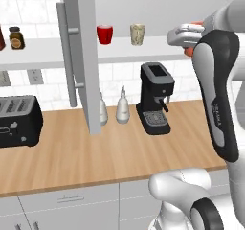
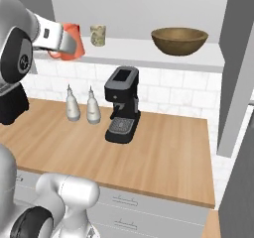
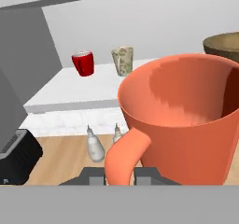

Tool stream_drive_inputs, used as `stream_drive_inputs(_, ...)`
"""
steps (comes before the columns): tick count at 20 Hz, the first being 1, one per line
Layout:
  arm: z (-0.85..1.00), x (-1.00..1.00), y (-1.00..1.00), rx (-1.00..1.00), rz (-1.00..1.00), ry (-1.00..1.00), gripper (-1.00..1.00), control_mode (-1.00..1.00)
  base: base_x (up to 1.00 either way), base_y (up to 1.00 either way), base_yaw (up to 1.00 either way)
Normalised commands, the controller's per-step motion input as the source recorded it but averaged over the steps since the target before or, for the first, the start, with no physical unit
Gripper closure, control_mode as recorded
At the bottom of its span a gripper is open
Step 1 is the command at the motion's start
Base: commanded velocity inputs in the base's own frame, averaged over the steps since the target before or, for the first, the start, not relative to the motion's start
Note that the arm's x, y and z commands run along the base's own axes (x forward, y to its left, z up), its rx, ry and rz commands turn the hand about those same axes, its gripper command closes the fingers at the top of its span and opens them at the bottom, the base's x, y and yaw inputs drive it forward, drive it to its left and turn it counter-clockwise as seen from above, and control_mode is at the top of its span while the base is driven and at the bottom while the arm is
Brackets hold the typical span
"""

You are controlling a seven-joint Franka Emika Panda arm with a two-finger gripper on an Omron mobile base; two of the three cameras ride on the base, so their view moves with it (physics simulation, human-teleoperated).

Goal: Gather all objects into one cabinet and sort the glasses and bowls to opposite sides.

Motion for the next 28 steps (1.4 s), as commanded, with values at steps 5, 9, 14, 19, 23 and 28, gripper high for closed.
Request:
stream_drive_inputs(5,0.00,0.89,0.00,0.00,0.17,0.00,1.00,-1.00,0.00,0.00,0.00)
stream_drive_inputs(9,-0.16,0.68,0.33,0.00,0.20,0.09,1.00,-1.00,0.00,0.00,0.00)
stream_drive_inputs(14,-0.19,0.52,0.41,0.00,0.28,0.06,1.00,-1.00,0.00,0.00,0.00)
stream_drive_inputs(19,-0.01,0.51,0.34,0.00,0.25,0.04,1.00,-1.00,0.00,0.00,0.00)
stream_drive_inputs(23,-0.13,0.56,0.04,0.00,0.22,0.06,1.00,-1.00,0.00,0.00,0.00)
stream_drive_inputs(28,-0.19,0.40,0.04,0.00,0.15,0.03,1.00,-1.00,0.00,0.00,0.00)
